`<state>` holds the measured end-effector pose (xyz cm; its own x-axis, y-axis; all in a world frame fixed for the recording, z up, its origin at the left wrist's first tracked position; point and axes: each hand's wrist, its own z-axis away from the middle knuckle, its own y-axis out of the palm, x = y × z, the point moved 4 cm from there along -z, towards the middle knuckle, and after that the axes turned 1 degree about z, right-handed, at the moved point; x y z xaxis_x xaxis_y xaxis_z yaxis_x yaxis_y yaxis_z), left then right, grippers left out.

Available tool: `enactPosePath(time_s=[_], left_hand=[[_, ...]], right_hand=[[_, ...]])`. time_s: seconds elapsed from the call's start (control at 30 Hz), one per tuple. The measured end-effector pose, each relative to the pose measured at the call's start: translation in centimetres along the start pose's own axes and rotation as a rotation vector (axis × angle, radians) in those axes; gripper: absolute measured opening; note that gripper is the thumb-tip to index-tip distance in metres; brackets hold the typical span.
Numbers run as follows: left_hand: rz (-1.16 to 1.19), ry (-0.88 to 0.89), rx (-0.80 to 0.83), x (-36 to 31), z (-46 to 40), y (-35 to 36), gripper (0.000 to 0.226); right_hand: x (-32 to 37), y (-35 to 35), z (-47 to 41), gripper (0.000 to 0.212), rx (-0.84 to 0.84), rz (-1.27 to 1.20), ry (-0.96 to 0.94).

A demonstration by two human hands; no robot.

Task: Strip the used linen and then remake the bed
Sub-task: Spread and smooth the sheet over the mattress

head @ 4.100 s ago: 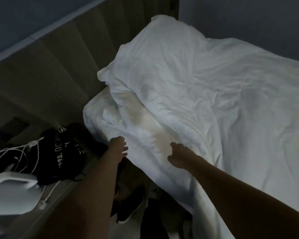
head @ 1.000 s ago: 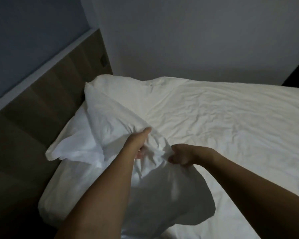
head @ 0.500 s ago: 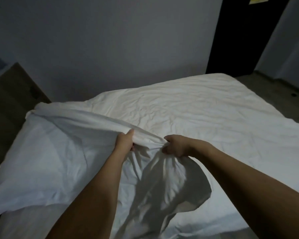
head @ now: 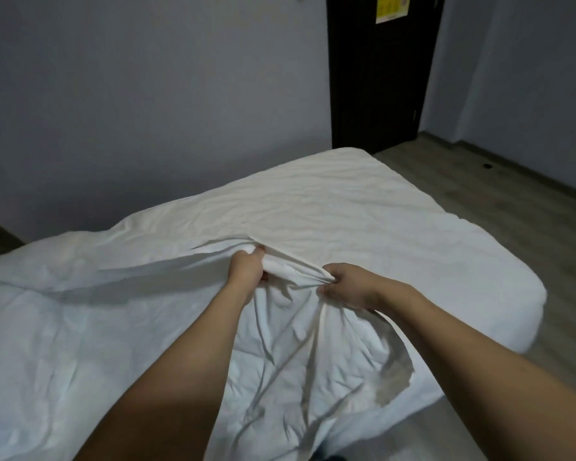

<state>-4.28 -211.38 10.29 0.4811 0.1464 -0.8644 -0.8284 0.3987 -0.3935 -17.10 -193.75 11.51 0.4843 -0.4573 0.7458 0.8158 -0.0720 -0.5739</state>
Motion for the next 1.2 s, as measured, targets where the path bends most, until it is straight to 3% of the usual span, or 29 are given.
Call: enactPosePath(time_s=[0.23, 0.33, 0.47, 0.7, 0.93, 1.03, 1.1, 1.2], left_hand=[[-0.14, 0.063, 0.154, -3.5, -0.9, 14.9, 0.039], [-0.218, 0.132, 0.151, -5.5, -1.3, 22.0, 0.037], [-0.429, 0.088, 0.151, -8.3, -2.4, 30.7, 0.05], [-0.414, 0.044, 0.172, -13.9, -4.3, 43.3, 0.077], [-0.539, 0.164, 0.244, -18.2, -3.4, 54.6, 0.075], [-0.475, 0.121, 0.289, -18.1, -2.6, 61.3, 0.092], [-0.47, 0.113, 0.314, -17.8, -1.7, 64.1, 0.083], [-0.586, 0.089, 0.364, -17.3, 1.5, 70.5, 0.049]], right_hand=[[-10.9, -8.9, 1.6, 0.015, -0.051, -0.073, 0.078], [-15.8, -13.5, 1.5, 0.015, -0.093, -0.103, 0.118], [-20.9, -20.1, 1.5, 0.013, -0.111, -0.113, 0.164], [-29.1, -30.8, 0.9, 0.012, -0.163, -0.144, 0.197], [-38.3, -39.0, 1.0, 0.008, -0.14, -0.113, 0.171], [-44.1, -42.3, 2.1, 0.016, -0.102, -0.133, 0.193], [-47.7, -42.8, 2.9, 0.026, -0.094, -0.136, 0.226], [-56.0, -43.7, 4.7, 0.045, 0.027, -0.092, 0.342]])
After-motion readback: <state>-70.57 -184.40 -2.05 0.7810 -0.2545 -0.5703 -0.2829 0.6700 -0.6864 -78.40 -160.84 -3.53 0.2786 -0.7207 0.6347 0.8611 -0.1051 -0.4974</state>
